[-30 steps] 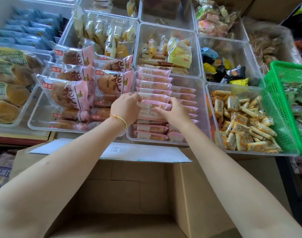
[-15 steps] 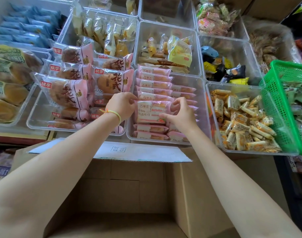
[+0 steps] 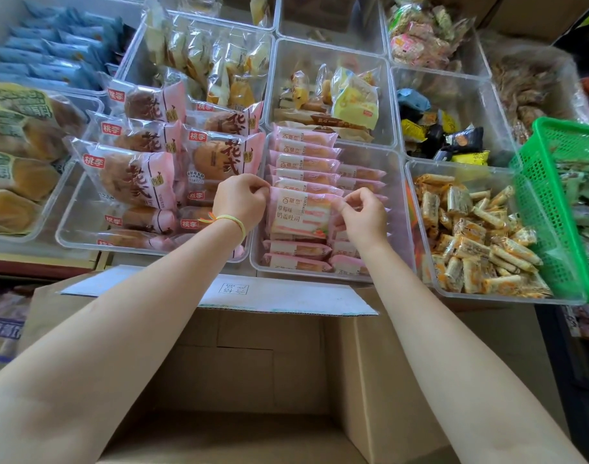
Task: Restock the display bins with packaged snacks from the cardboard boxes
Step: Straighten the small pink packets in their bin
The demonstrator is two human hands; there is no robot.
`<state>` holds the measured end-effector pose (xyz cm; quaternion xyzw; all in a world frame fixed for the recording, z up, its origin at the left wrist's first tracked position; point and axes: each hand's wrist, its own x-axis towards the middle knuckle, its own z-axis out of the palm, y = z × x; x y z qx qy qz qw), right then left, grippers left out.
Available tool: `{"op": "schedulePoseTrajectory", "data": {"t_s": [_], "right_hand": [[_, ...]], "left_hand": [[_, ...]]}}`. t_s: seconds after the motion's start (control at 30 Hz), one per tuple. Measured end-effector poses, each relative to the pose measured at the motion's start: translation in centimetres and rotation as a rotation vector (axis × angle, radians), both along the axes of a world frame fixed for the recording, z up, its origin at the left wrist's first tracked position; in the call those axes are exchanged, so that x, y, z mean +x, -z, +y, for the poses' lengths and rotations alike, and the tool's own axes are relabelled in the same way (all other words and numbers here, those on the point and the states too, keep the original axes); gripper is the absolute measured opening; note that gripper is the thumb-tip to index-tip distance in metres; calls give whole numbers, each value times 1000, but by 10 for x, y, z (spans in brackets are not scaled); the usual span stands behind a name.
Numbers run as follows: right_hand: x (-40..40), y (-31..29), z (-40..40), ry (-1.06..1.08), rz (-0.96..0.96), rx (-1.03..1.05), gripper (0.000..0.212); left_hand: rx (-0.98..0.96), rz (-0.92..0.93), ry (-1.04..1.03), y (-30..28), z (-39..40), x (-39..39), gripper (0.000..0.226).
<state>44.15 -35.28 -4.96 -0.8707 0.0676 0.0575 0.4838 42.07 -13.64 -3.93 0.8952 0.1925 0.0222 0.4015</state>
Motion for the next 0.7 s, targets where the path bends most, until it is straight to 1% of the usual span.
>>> {"op": "schedulePoseTrajectory", "data": {"t_s": [0.07, 0.17, 0.3, 0.37, 0.43, 0.5, 0.53, 0.63, 0.7], "right_hand": [[0, -2, -2, -16, 24, 12, 35], [-2, -1, -11, -53, 109, 10, 35], [-6, 4, -15, -105, 230, 5, 54], [-7, 3, -10, -113, 247, -3, 56], [-7, 2, -3, -111, 245, -25, 56], [-6, 2, 1, -111, 275, -64, 58], [-7, 2, 2, -122, 300, -97, 56], [-10, 5, 4, -186, 325, -250, 42], [-11, 5, 5, -213, 289, -286, 29]], "left_hand": [[1, 8, 17, 1, 2, 0, 23], [15, 46, 35, 4, 10, -2, 21], [-34, 55, 62, 4, 12, -3, 21], [-20, 47, 66, 3, 8, -3, 20], [77, -15, 96, 2, 3, -5, 22], [279, -143, 219, 2, -1, -9, 31], [383, -176, 309, 3, -4, -10, 40], [619, -110, 563, 4, -14, -10, 72], [724, -80, 674, 9, -23, -6, 81]]}}
